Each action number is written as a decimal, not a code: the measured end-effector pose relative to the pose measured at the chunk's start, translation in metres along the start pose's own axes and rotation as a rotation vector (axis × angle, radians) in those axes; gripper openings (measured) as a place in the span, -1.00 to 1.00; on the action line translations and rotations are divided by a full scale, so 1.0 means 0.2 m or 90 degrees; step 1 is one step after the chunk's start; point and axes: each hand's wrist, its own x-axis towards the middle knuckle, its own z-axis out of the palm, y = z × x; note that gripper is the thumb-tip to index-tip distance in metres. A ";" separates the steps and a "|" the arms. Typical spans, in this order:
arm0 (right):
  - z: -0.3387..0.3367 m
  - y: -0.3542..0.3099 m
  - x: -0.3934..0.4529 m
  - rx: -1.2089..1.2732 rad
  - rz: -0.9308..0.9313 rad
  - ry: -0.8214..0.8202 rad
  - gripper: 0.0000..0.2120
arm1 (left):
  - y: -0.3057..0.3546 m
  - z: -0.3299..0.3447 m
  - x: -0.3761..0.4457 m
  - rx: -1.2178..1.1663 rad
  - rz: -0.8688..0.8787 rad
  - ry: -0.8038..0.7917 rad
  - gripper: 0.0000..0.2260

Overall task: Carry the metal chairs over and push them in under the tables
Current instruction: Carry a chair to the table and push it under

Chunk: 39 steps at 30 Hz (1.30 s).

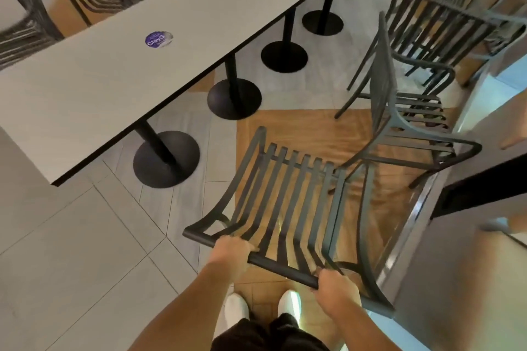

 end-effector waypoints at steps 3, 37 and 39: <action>-0.02 0.03 0.01 -0.025 -0.010 -0.008 -0.74 | 0.04 0.01 -0.03 0.009 -0.012 0.011 -0.58; -0.56 0.60 0.56 -0.296 -0.215 -0.051 -0.69 | 0.76 0.08 0.15 -0.148 -0.271 0.097 -0.70; -0.57 0.61 0.59 -0.305 -0.217 -0.062 -0.71 | 0.78 0.09 0.18 -0.161 -0.286 0.089 -0.71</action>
